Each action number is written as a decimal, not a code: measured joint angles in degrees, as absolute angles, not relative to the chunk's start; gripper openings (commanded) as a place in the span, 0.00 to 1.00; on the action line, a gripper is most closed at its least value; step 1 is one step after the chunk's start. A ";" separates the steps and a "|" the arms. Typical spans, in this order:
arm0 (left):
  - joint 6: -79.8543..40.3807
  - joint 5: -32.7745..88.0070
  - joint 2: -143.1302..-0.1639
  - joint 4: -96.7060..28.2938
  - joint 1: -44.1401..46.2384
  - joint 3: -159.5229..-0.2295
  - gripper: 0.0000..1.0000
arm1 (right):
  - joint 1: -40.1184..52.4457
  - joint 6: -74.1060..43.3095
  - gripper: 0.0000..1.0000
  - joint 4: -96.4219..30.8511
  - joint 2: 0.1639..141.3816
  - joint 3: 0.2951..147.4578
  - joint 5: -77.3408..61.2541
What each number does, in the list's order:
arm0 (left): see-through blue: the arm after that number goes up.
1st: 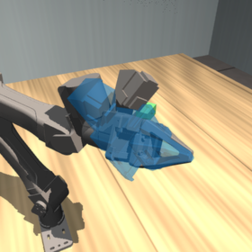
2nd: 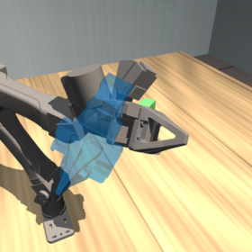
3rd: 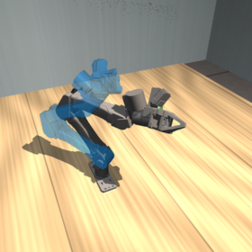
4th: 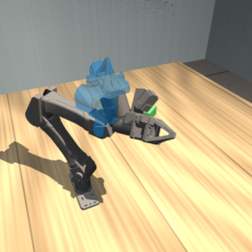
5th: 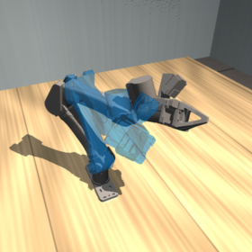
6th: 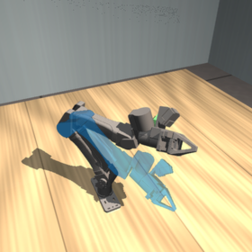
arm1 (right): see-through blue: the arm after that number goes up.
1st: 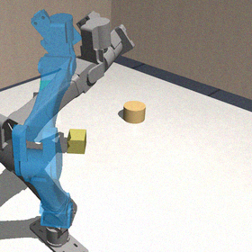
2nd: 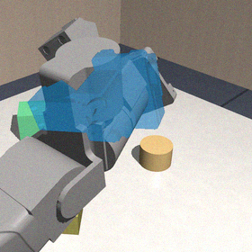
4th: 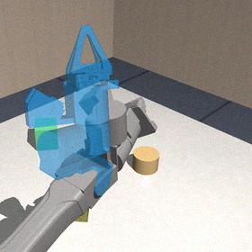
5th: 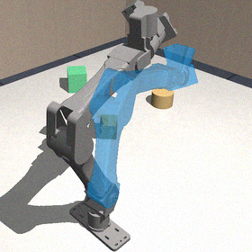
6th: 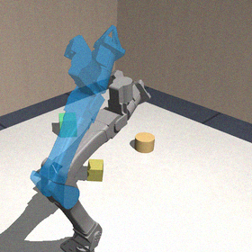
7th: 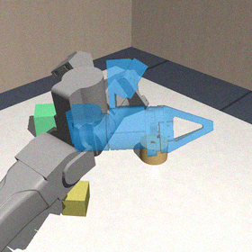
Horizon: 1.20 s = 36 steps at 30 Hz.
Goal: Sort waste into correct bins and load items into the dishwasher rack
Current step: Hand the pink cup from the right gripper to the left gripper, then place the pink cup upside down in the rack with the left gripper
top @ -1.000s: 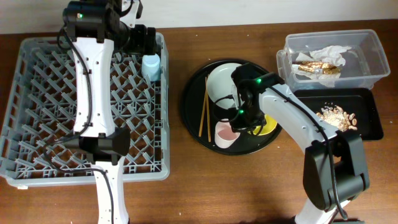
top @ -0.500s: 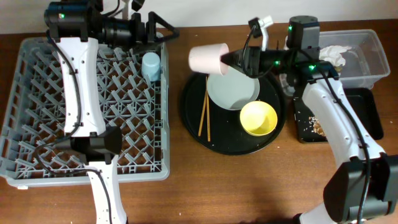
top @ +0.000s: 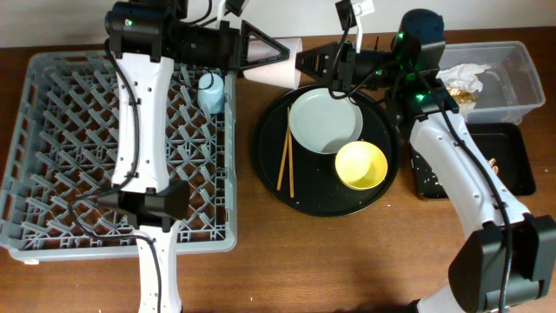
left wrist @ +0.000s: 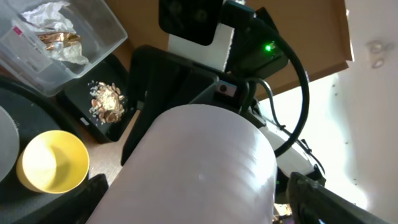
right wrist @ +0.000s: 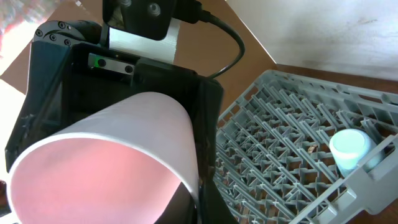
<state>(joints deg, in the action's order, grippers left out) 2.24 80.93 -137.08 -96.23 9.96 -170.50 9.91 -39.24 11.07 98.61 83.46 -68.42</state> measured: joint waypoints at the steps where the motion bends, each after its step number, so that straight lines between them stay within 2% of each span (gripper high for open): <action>1: 2.68 81.06 -137.08 -96.20 9.96 -170.50 0.69 | 9.91 -39.24 0.04 11.25 98.61 83.46 -68.45; 6: 3.03 82.00 -137.08 -96.33 9.78 -170.50 0.69 | 9.91 -39.22 0.04 11.44 98.61 83.46 -68.40; 10: 3.01 82.26 -137.08 -96.31 9.78 -170.50 0.76 | 9.91 -39.18 0.04 11.68 98.61 83.46 -68.25; 20: 3.22 82.96 -137.08 -96.31 9.85 -170.50 0.77 | 9.91 -39.20 0.04 14.96 98.61 83.46 -67.09; 22: 3.22 82.96 -137.08 -96.31 10.00 -170.50 0.74 | 9.91 -39.20 0.04 15.07 98.63 83.46 -66.94; 24: 3.22 82.89 -137.08 -96.23 10.22 -170.50 0.59 | 9.91 -39.24 0.06 15.11 98.61 83.46 -66.96; 25: 3.51 82.61 -137.08 -96.20 10.28 -170.50 0.55 | 9.91 -39.24 0.20 15.14 98.63 83.46 -66.92; 26: 3.51 82.32 -137.08 -96.14 10.33 -170.50 0.54 | 9.91 -39.62 0.50 15.27 98.61 83.46 -66.76; 27: 3.44 82.28 -137.08 -96.27 10.59 -170.47 0.51 | 9.91 -39.57 0.73 15.27 98.63 83.46 -65.49; 28: 3.42 82.32 -137.08 -96.44 11.20 -170.50 0.50 | 9.91 -39.33 0.79 15.40 98.63 83.46 -64.86; 29: 3.44 82.30 -137.08 -96.42 11.57 -170.50 0.50 | 9.91 -39.59 0.89 15.22 98.63 83.46 -64.31; 31: 3.44 81.73 -137.08 -96.44 12.19 -170.50 0.50 | 9.89 -39.68 0.98 14.85 98.63 83.46 -63.68; 36: 3.42 74.96 -137.03 -96.05 9.30 -170.50 0.49 | 6.37 -38.24 0.98 4.60 98.74 83.68 -62.81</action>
<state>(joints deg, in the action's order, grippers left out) 3.42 74.96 -137.03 -96.05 9.30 -170.50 6.37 -38.24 4.60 98.74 83.68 -62.81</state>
